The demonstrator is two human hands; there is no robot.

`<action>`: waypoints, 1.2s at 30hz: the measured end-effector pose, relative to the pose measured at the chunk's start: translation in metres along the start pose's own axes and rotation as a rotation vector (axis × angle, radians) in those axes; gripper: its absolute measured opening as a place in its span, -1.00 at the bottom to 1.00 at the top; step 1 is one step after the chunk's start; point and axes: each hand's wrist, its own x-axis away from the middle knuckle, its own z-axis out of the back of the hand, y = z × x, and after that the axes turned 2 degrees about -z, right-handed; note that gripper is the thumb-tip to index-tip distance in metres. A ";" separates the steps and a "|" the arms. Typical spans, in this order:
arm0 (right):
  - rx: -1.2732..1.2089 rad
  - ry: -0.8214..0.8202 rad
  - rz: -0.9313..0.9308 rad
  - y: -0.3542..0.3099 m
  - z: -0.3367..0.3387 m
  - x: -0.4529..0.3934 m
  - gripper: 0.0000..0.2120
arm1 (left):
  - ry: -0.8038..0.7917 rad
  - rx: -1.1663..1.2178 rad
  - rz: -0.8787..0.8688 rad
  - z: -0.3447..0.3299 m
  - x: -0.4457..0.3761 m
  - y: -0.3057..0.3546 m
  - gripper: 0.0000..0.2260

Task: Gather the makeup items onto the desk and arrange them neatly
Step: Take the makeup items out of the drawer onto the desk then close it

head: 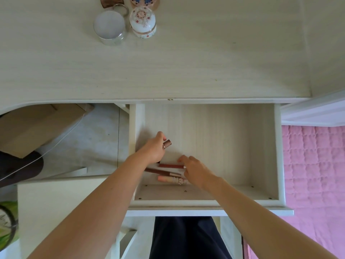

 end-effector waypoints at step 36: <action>0.140 0.067 0.051 -0.021 -0.031 -0.011 -0.82 | -0.109 -0.243 0.026 -0.021 -0.005 -0.012 -0.82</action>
